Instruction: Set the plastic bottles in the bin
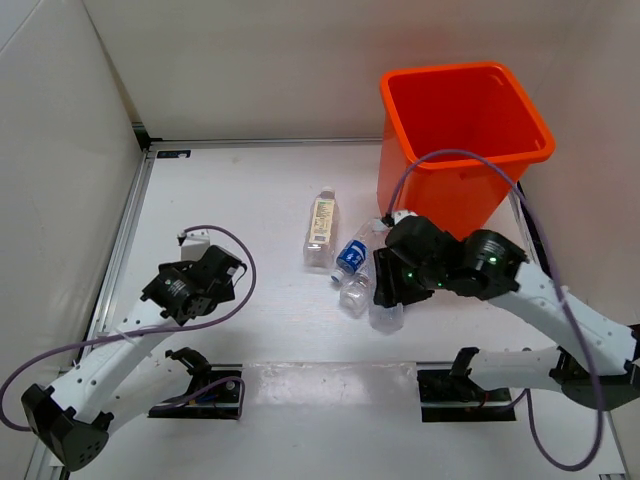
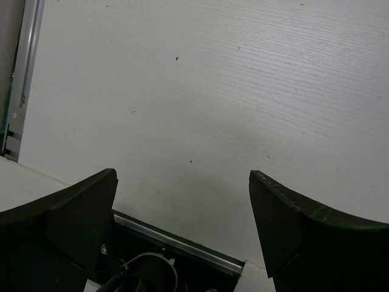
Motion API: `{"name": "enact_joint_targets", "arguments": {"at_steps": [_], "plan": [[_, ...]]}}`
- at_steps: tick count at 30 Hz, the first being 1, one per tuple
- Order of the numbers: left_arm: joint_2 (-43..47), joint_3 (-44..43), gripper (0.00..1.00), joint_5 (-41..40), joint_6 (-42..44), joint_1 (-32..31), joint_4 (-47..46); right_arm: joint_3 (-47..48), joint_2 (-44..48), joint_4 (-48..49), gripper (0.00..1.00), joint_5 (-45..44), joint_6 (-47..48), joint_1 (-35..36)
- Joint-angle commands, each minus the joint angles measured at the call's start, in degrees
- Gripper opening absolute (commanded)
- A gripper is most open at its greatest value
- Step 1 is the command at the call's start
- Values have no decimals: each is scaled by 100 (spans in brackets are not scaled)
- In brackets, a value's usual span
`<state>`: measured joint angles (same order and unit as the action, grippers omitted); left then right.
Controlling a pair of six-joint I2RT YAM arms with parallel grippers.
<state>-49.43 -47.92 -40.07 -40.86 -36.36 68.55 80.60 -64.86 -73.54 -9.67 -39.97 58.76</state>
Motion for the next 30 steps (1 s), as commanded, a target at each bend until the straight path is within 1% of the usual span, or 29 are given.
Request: {"name": "enact_joint_targets", "arguments": {"at_steps": [1, 2, 3, 4, 5, 6, 7, 8, 9, 10, 11, 12, 13, 14, 15, 16, 18, 19, 20, 21, 22, 23, 24, 25, 27, 28, 30], "plan": [[100, -244, 100, -80, 262, -20, -167, 1566, -131, -335, 0, -1278, 182, 672], [100, -244, 100, -45, 306, -20, -245, 2321, -263, -458, 0, -1378, 382, 619], [161, -244, 100, -53, 342, -20, -263, 3121, -708, -773, 0, -1440, 489, 306], [196, -227, 100, -88, 386, -20, -272, 3964, -869, -828, 0, -1406, 629, 198], [240, -235, 100, -80, 438, -12, -342, 4790, -1158, -872, 0, -1449, 1031, 93], [258, -218, 100, 42, 534, -29, -404, 5199, -1448, -873, 0, -1450, 1139, -283], [319, -200, 100, 87, 588, -20, -448, 5577, -1564, -847, 0, -1319, 1192, -469], [302, -209, 100, 140, 606, -29, -466, 6268, -1782, -699, 0, -892, 1315, -715], [337, -226, 100, 236, 693, -20, -518, 6319, -1889, -558, 0, -574, 1316, -1718], [364, -244, 100, 254, 720, -20, -571, 6258, -1846, -182, 0, -249, 1185, -2067], [390, -270, 100, 246, 755, -20, -615, 5727, -1811, 335, 0, 807, 1054, -2462], [408, -279, 100, 185, 868, -20, -772, 5469, -1750, 610, 0, 1227, 530, -3623], [451, -279, 100, 158, 913, -20, -834, 5188, -1532, 1457, 0, 1553, 333, -3939], [504, -288, 100, 62, 939, -29, -905, 4759, -1486, 1674, 0, 2409, 131, -4508], [496, -279, 100, 35, 1096, -12, -1184, 4511, -1494, 1833, 0, 2591, -375, -5001], [513, -279, 100, 17, 1202, -3, -1308, 4474, -1599, 2182, 0, 2898, -467, -5163], [295, -331, 100, 96, 1544, 6, -1598, 4674, -1923, 2177, 0, 3067, -477, -5549], [180, -454, 100, 62, 1572, 23, -1634, 5154, -2195, 2116, 0, 3103, -451, -5603], [75, -542, 100, 35, 1555, 32, -1678, 5307, -2441, 2089, 0, 3112, -442, -5691], [-361, -699, 100, 17, 1607, 58, -1713, 5430, -2574, 2124, 0, 3286, -477, -5805], [-531, -805, 100, 156, 1677, 111, -1810, 5675, -2749, 2116, 0, 3314, -582, -5806], [-1220, -1250, 100, 323, 1991, 242, -1906, 5634, -2908, 2246, 0, 3366, -765, -6145], [-1227, -1255, 100, 386, 1994, 243, -1907, 5634, -2944, 2247, 0, 3367, -767, -6175], [-1427, -1377, 100, 395, 2168, 235, -2133, 5581, -2971, 2282, 0, 3332, -837, -6210], [-1578, -1571, 100, 448, 2319, 235, -2354, 5511, -3076, 2265, 9, 3288, -855, -6297], [-1648, -1780, 100, 430, 2337, 235, -2382, 5511, -3111, 2091, 24, 3244, -864, -6342], [-1903, -1843, 100, 343, 2346, 235, -2469, 5510, -3138, 2002, 46, 3182, -751, -6447]]}}
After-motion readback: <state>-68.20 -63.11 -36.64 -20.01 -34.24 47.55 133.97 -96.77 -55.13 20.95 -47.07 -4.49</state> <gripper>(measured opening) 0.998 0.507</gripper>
